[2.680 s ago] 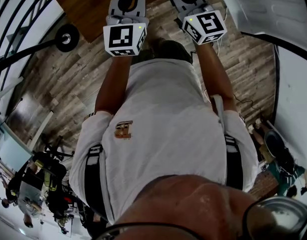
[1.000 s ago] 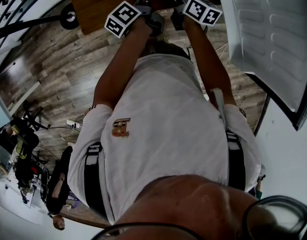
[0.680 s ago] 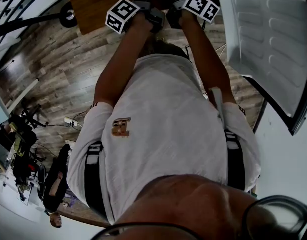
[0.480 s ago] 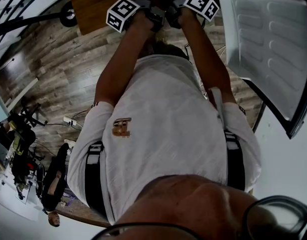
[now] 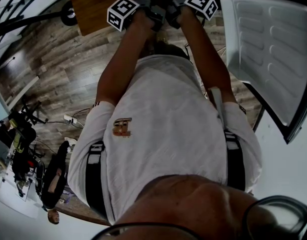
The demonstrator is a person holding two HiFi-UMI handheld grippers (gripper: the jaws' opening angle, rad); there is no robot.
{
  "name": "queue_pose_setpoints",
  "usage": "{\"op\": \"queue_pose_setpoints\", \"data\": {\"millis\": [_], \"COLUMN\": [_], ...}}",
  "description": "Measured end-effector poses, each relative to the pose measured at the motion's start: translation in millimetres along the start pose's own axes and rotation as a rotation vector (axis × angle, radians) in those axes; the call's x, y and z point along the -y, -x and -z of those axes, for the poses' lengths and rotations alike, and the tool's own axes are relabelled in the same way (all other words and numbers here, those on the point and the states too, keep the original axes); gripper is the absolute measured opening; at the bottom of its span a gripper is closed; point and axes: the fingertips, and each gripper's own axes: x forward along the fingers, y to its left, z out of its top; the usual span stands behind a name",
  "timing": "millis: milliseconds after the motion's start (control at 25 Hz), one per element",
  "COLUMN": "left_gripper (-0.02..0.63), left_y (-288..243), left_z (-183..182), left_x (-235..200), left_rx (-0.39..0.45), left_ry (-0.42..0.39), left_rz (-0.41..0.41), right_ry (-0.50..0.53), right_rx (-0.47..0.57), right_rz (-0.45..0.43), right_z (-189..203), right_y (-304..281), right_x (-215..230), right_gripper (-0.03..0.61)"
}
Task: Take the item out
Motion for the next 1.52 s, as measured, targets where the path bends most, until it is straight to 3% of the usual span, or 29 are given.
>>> {"op": "queue_pose_setpoints", "data": {"millis": [440, 840, 1520], "left_gripper": [0.126, 0.050, 0.026], "left_y": [-6.6, -4.5, -7.0], "left_z": [1.9, 3.1, 2.0], "left_x": [-1.7, -4.0, -3.8], "left_rx": [-0.022, -0.019, -0.010], "left_ry": [0.051, 0.066, 0.078], "left_rz": [0.037, 0.031, 0.098], "right_ry": [-0.079, -0.093, -0.157], "right_rx": [0.002, -0.001, 0.037], "right_rz": [-0.022, -0.046, -0.119], "right_z": [2.5, 2.6, -2.1], "right_y": [0.2, -0.6, 0.6], "right_x": [3.3, 0.6, -0.7], "right_gripper": [0.072, 0.055, 0.044]}}
